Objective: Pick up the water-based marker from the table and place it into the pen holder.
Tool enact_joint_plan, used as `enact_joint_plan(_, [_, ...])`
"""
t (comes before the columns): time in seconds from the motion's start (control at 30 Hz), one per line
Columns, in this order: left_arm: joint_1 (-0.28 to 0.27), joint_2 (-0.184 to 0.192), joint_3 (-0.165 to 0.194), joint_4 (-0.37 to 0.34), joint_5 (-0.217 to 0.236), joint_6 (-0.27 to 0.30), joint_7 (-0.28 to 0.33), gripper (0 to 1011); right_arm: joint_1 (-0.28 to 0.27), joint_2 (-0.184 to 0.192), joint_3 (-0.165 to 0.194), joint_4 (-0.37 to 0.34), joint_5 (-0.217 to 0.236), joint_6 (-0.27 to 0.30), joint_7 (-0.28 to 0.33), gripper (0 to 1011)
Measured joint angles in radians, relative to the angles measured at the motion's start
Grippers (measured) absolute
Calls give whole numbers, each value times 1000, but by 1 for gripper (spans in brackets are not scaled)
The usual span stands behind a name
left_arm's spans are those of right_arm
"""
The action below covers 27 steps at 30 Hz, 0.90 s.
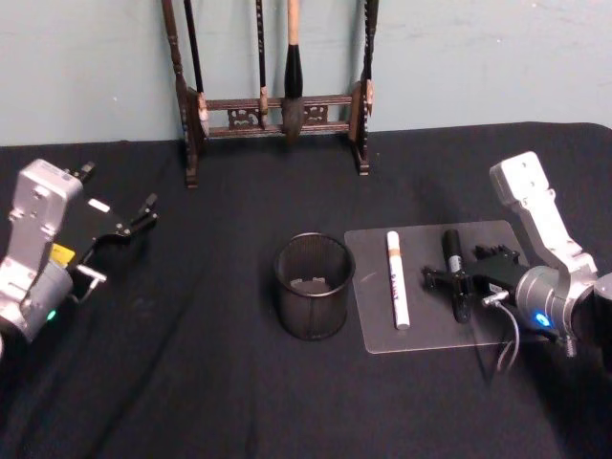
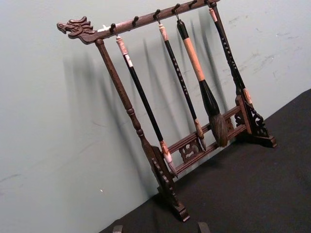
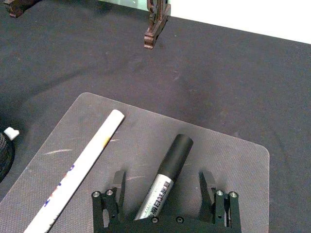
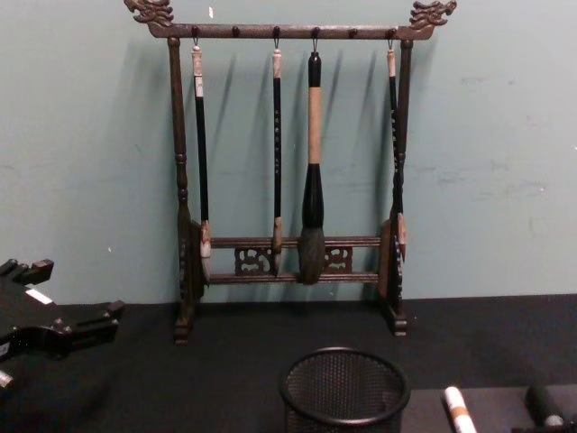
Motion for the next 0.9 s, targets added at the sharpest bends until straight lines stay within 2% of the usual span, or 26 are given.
enact_joint_plan(0.9, [0,0,0,0,0,0,0,1002,-2,-40,33,19,-55,-14,31,1002])
